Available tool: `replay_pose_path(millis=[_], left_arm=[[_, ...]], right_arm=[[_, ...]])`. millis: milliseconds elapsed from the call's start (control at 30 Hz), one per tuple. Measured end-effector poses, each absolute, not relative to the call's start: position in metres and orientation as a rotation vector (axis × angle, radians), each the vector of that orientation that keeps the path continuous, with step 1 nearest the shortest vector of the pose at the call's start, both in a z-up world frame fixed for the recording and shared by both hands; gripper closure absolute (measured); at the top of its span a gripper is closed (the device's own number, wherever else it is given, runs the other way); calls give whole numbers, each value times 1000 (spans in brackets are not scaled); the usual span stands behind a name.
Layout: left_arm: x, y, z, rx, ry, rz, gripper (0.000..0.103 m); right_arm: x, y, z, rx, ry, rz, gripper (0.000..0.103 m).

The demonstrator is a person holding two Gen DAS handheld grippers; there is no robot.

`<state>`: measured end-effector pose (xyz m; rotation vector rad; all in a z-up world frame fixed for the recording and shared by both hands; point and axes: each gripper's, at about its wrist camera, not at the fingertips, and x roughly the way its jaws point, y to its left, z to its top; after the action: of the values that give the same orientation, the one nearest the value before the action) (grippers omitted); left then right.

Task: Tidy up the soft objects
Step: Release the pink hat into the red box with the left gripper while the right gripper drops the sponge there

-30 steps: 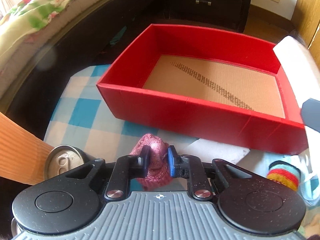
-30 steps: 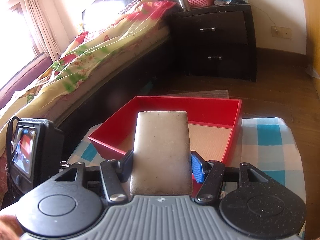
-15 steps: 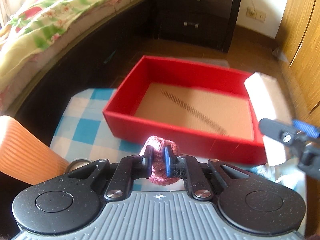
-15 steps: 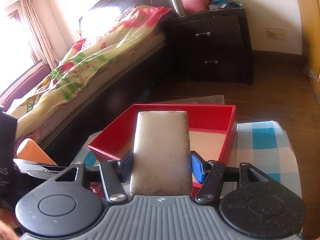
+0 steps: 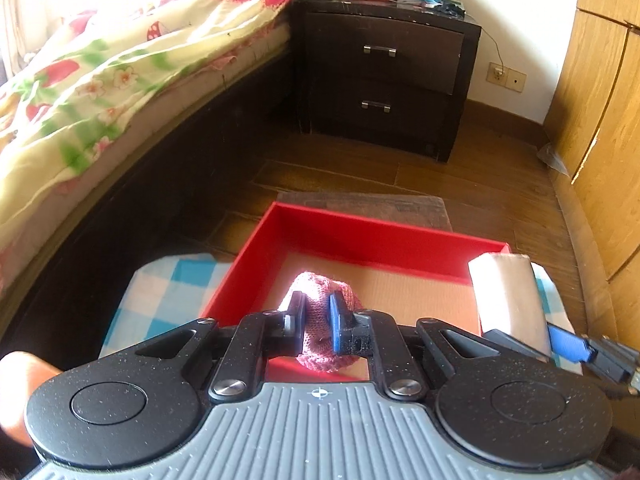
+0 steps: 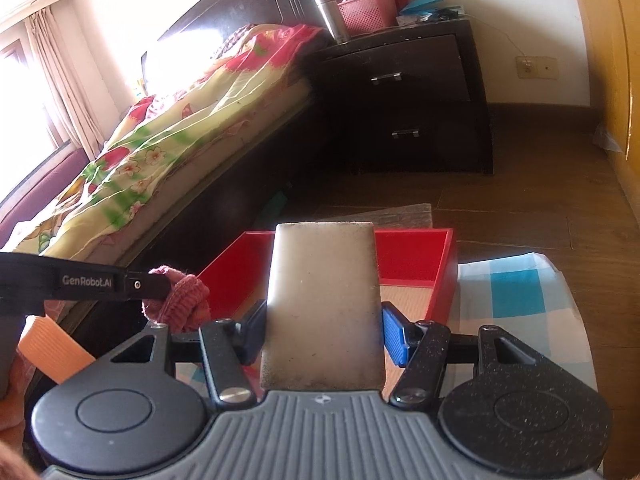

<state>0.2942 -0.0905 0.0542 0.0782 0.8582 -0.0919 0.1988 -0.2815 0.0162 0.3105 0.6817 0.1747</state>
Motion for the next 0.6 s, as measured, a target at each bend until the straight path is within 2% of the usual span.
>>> replay_pose_path(millis=[467, 567, 600], left_arm=[[303, -87, 32, 65, 884, -82, 81], [299, -85, 33, 59, 888, -87, 74], [297, -85, 33, 61, 887, -88, 73]], right_arm=[[213, -286, -1, 328, 723, 127, 65], [211, -285, 1, 318, 711, 116, 55], [210, -285, 2, 318, 710, 113, 54]])
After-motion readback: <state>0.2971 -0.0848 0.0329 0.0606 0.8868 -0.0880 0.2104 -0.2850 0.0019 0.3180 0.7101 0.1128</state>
